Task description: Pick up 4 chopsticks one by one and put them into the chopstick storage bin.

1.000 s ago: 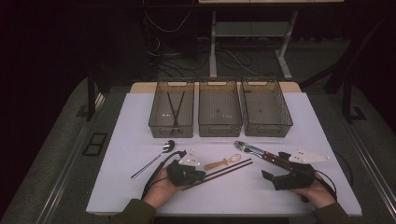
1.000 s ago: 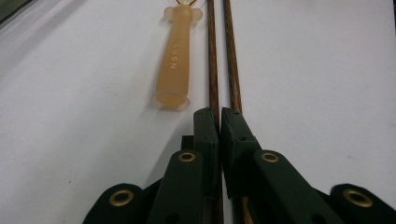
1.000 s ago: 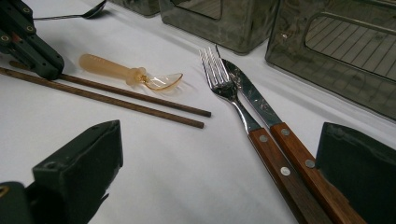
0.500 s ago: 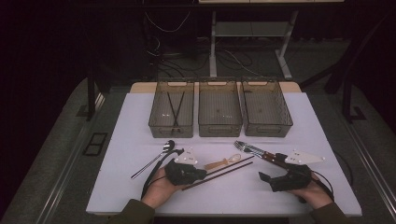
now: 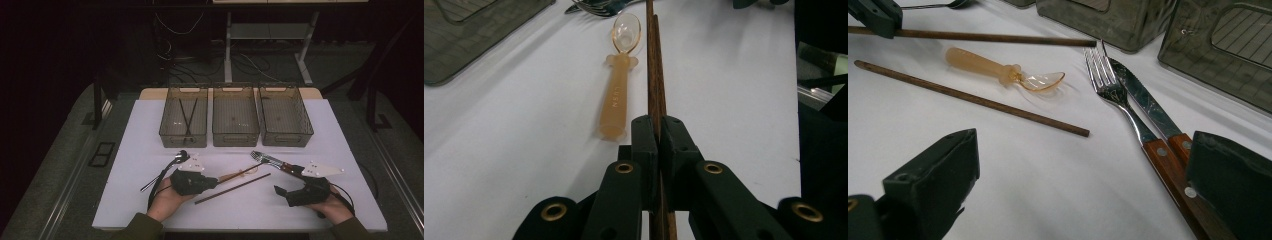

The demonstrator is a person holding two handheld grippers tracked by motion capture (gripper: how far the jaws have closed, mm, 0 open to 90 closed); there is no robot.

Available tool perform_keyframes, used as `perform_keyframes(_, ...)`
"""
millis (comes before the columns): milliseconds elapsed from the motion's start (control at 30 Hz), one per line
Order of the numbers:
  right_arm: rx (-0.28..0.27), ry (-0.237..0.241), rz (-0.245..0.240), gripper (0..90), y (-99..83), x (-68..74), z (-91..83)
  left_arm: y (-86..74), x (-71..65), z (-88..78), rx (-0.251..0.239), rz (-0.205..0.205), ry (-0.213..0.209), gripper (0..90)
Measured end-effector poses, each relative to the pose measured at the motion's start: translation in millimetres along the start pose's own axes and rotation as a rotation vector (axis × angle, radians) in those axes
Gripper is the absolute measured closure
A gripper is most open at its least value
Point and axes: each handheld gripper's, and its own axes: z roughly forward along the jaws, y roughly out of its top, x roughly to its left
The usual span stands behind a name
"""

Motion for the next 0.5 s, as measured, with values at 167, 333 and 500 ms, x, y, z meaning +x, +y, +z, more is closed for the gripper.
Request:
perform_keyframes(167,0.002,-0.001,-0.004,1.1,0.0,0.7,-0.3,-0.4,2.5,-7.9,-0.019,-0.012,0.011,85.0)
perform_keyframes(333,0.0,-0.002,-0.001,1.1,0.1,0.0,-0.8,-0.8,5.6,-15.0,-0.04,-0.027,0.033,85.0)
perform_keyframes(500,-0.002,-0.002,-0.004,1.1,0.2,-0.2,-0.9,-2.0,10.4,-21.3,-0.052,-0.042,0.06,85.0)
